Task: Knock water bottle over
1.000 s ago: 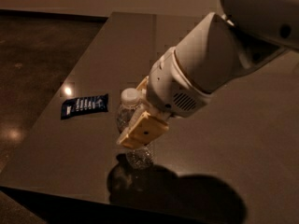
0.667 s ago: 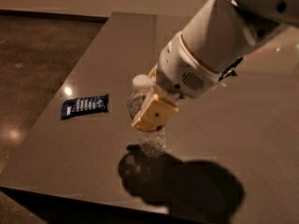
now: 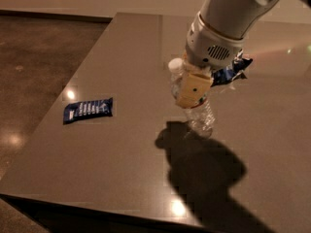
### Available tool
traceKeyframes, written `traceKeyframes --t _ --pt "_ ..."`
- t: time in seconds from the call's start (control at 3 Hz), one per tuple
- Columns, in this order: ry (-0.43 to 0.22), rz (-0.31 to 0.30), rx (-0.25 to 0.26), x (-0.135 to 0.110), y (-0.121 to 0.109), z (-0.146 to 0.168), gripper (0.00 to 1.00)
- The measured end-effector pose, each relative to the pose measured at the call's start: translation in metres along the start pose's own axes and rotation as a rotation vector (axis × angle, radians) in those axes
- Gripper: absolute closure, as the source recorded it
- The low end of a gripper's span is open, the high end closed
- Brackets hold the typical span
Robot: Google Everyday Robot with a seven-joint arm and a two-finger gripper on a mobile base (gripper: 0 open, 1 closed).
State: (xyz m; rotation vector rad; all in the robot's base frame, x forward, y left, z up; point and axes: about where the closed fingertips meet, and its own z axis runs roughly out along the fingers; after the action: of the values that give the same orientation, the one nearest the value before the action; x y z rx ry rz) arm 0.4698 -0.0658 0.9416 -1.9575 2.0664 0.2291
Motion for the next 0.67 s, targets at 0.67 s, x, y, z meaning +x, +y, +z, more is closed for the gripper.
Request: traceKeyframes --t 0.67 --pt "0.279 -0.053 0.095 0.059 -0.03 -0.001 0.96"
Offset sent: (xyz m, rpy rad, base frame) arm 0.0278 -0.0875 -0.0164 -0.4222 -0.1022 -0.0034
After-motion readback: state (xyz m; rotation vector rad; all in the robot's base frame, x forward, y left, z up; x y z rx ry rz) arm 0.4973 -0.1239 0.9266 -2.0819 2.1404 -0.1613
